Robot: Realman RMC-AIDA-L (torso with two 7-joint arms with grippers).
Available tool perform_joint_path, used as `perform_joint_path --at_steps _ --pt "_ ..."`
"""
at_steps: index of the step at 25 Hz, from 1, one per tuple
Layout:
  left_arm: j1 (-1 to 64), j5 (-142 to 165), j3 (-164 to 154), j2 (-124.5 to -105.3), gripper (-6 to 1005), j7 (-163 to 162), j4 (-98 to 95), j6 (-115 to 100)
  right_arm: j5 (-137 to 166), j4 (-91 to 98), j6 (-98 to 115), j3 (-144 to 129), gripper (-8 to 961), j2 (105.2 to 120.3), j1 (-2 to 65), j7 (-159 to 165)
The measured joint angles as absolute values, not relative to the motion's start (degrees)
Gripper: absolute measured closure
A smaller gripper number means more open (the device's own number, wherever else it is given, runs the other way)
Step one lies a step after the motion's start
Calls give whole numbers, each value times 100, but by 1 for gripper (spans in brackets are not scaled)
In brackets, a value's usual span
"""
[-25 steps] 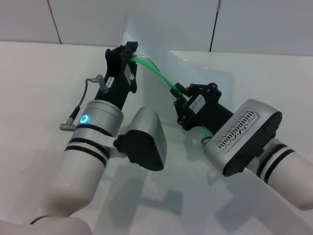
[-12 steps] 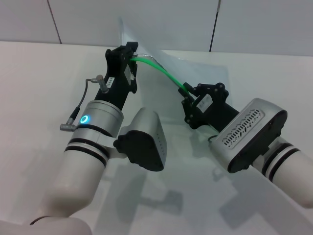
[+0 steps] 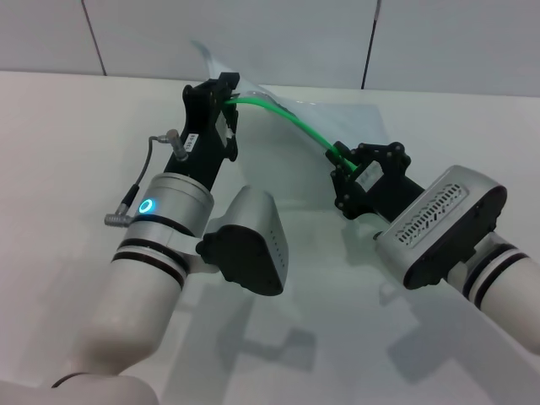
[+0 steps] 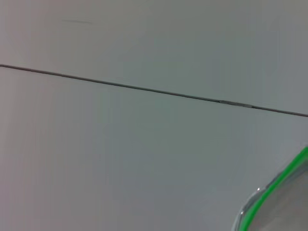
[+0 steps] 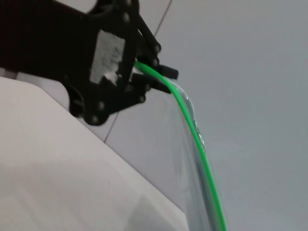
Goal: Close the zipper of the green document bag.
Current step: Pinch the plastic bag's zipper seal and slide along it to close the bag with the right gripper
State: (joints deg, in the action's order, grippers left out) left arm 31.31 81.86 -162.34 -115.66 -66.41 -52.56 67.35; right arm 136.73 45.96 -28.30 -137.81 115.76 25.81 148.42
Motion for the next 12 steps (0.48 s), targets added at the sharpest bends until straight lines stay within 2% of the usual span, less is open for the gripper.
perform_joint_path --at_steps 12 --pt "3138 8206 -16243 -11566 944 -6677 -5255 6725 13621 4307 -2830 -13598 873 11584 2611 14966"
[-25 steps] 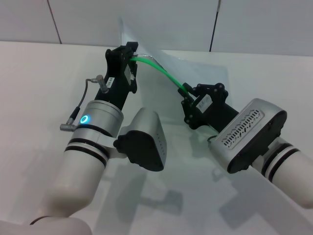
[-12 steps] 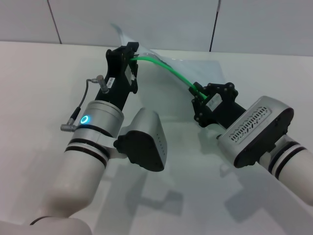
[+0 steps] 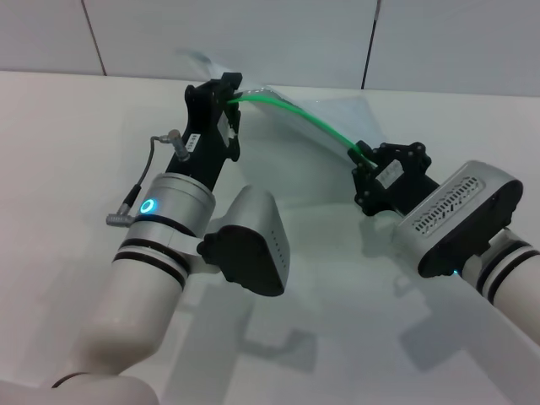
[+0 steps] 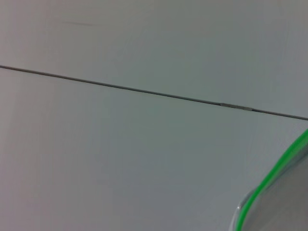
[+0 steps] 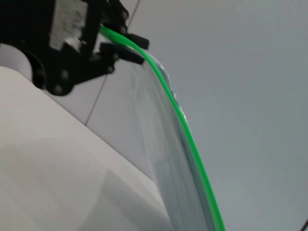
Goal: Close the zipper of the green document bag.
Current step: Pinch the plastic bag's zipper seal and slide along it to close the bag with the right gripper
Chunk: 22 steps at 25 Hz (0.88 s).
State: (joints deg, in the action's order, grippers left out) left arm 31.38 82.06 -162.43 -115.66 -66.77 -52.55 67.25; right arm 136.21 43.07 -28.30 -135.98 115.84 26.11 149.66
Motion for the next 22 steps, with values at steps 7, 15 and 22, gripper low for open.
perform_joint_path --at_steps 7,15,22 --pt "3131 8262 -16242 -11566 944 -6678 -5261 6696 13574 4128 -2829 -13519 868 11584 2647 14974" --pt "3143 8262 -16242 -11566 944 -6678 -5265 6625 13450 3862 -2830 -13487 864 11584 2750 15046" --pt "3158 8265 -16246 -11566 945 -6677 -5265 6609 13379 3657 -2830 -13449 859 11584 2817 15098"
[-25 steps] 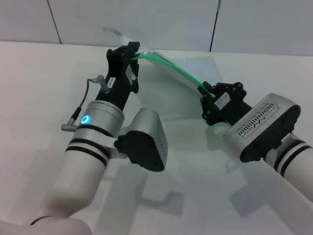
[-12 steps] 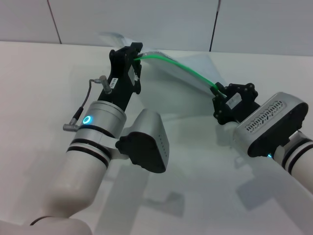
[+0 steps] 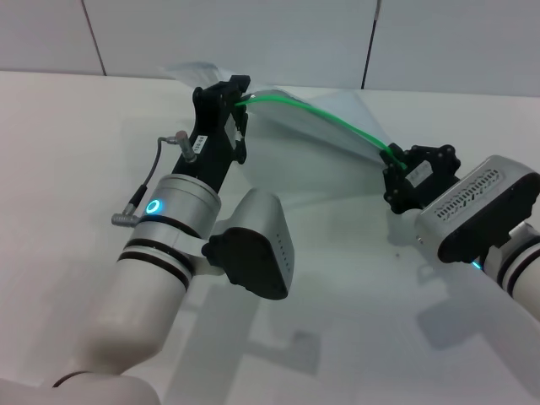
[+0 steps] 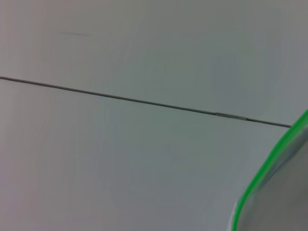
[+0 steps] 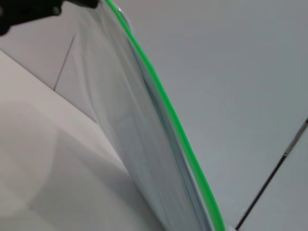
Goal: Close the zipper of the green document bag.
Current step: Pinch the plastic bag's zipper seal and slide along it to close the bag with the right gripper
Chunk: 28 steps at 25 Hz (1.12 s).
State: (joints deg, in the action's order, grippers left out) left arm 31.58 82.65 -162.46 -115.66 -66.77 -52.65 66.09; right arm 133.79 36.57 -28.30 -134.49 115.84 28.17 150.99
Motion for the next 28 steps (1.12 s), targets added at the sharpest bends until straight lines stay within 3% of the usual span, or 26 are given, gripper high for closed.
perform_joint_path --at_steps 28 --pt "3182 8288 -16269 -11566 893 -6651 -5273 6536 12825 2723 -2909 -13298 843 11584 3127 15164"
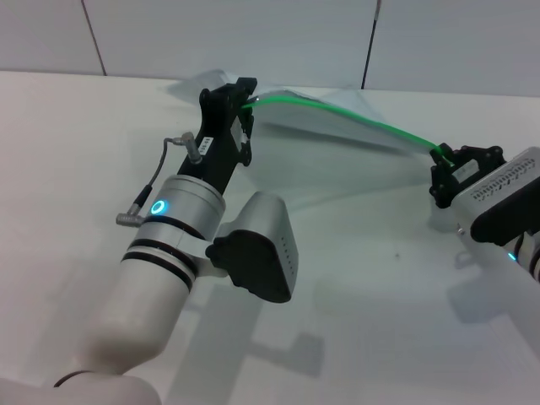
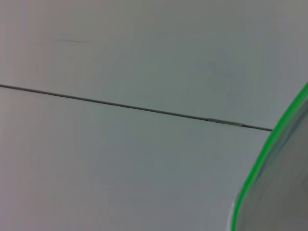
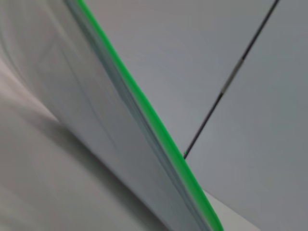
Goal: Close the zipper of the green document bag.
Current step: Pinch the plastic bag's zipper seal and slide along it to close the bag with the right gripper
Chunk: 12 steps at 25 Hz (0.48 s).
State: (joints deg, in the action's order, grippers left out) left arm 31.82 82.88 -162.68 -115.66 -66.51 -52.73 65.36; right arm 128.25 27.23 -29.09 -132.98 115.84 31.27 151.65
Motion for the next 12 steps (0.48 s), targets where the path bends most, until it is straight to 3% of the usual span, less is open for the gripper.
perform_joint_path --at_steps 12 --pt "3182 8288 -16268 -11566 869 -6627 -5273 6529 12705 2489 -2909 -13228 835 11584 3192 15184"
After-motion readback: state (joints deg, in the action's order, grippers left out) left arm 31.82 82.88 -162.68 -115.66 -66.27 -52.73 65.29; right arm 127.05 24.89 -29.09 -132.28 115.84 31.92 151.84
